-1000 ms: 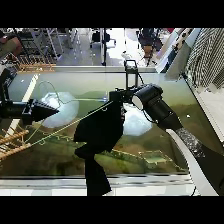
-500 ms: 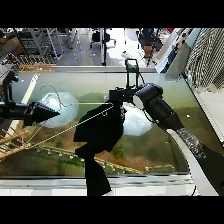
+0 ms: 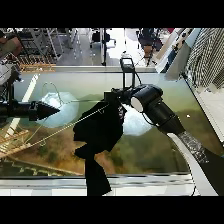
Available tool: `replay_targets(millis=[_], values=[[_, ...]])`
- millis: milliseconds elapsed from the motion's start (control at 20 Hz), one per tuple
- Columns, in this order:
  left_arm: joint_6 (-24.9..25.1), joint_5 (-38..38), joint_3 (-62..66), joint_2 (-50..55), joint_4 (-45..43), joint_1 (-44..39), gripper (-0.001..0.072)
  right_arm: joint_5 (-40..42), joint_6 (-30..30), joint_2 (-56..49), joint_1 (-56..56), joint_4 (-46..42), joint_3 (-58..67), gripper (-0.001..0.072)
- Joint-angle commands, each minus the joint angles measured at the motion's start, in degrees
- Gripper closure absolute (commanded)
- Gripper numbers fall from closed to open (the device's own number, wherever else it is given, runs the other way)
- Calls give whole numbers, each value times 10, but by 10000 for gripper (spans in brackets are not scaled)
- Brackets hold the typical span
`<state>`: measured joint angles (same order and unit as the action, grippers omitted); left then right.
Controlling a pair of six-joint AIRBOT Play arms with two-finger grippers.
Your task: Fold the clothes and pants, and hang the long-sleeved shirts on hangers.
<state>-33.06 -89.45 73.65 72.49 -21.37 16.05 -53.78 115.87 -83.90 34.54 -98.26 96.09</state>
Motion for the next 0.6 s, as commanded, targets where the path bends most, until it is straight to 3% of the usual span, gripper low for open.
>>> replay_targets(millis=[0,200,550], values=[[-6,23,0,0,-1,-16,693,-42,-24,1,24,4,0,693],[-6,64,0,0,-1,-20,693,-102,-46,1,33,7,0,693],[-6,61,2,-1,-1,-28,694,-104,-53,10,34,50,27,693]])
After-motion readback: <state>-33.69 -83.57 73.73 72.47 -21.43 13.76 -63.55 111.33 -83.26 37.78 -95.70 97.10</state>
